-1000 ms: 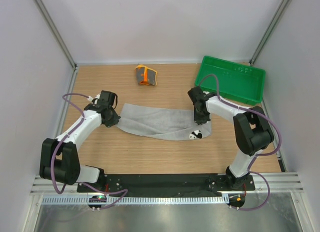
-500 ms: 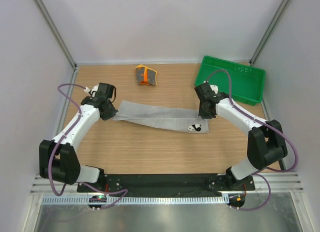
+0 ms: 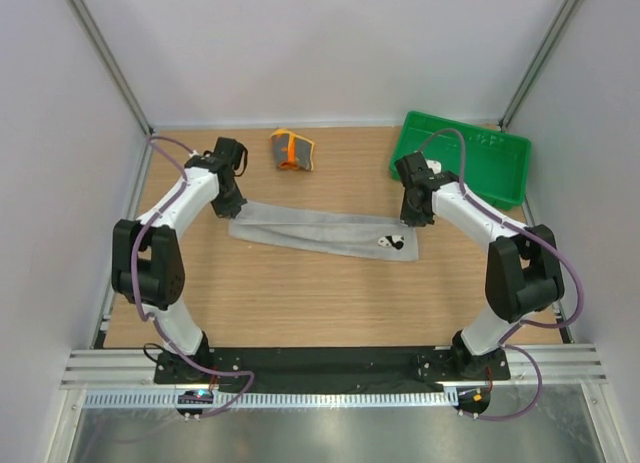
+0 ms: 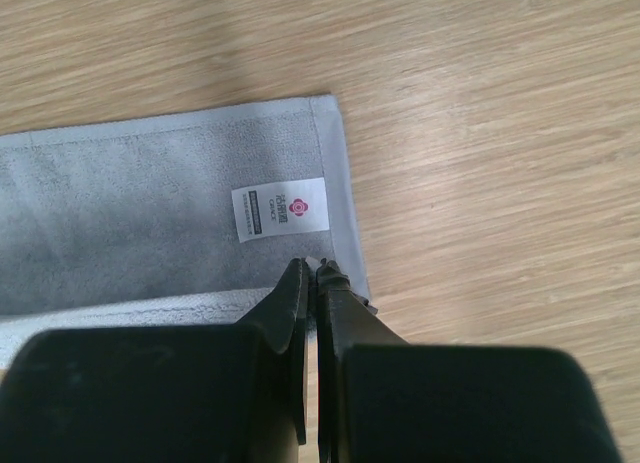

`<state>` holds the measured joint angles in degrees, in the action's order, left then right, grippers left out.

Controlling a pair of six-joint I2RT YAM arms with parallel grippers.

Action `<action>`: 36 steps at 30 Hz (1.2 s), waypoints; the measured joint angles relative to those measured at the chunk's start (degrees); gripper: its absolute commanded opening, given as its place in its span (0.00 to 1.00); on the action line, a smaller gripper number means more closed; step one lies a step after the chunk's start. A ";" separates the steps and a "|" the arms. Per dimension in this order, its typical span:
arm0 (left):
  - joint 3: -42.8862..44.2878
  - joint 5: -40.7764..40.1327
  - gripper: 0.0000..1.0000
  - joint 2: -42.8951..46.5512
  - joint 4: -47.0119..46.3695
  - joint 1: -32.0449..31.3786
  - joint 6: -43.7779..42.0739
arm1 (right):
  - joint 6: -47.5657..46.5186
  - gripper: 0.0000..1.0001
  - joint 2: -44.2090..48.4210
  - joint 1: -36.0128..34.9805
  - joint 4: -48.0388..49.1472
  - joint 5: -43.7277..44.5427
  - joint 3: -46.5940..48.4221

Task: Roll the towels
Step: Fold the towel

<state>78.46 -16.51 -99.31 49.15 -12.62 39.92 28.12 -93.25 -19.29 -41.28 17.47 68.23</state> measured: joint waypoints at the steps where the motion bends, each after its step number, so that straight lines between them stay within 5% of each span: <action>1: 1.49 -0.02 0.00 -1.18 0.50 0.00 -0.26 | -0.09 0.01 -0.70 0.02 0.00 -0.04 0.37; 12: 12.15 -0.63 0.04 -12.04 3.50 0.00 -1.70 | -0.85 0.01 -6.64 1.75 0.55 -0.46 3.52; 15: 14.19 -0.52 0.16 -15.43 3.89 0.00 -1.73 | -0.87 0.01 -8.11 2.71 1.01 -0.63 3.76; 16: 14.99 -0.46 0.28 -16.44 4.00 0.00 -1.79 | -0.90 0.02 -8.66 2.99 1.09 -0.72 3.91; 17: 16.09 -0.46 0.34 -17.55 4.35 0.00 -2.14 | -0.94 0.10 -9.64 3.41 1.38 -0.90 4.15; 18: 17.42 -0.44 0.45 -18.88 4.48 0.00 -2.29 | -0.96 0.31 -10.36 3.74 1.46 -0.96 4.44; 20: 19.21 -0.52 0.63 -20.24 4.72 0.02 -2.75 | -1.09 0.46 -12.44 4.46 1.81 -1.36 5.16; 21: 20.02 -0.61 0.71 -20.74 4.68 0.00 -2.95 | -1.16 0.69 -13.42 4.70 1.88 -1.57 5.55; 24: 20.57 -0.90 0.79 -20.46 4.59 0.00 -2.99 | -1.49 0.84 -14.67 5.20 1.95 -1.49 6.16; 30: 16.74 -3.06 0.82 -13.62 4.20 0.00 -2.78 | -1.99 0.89 -13.16 5.22 1.27 -0.46 9.20; 36: 2.12 -6.97 0.83 1.22 2.08 0.02 -1.16 | -2.08 0.83 -2.75 5.22 2.14 -1.66 5.35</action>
<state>80.58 -23.49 -98.08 51.22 -12.60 38.76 26.04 -96.01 -14.06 -39.13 15.81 73.58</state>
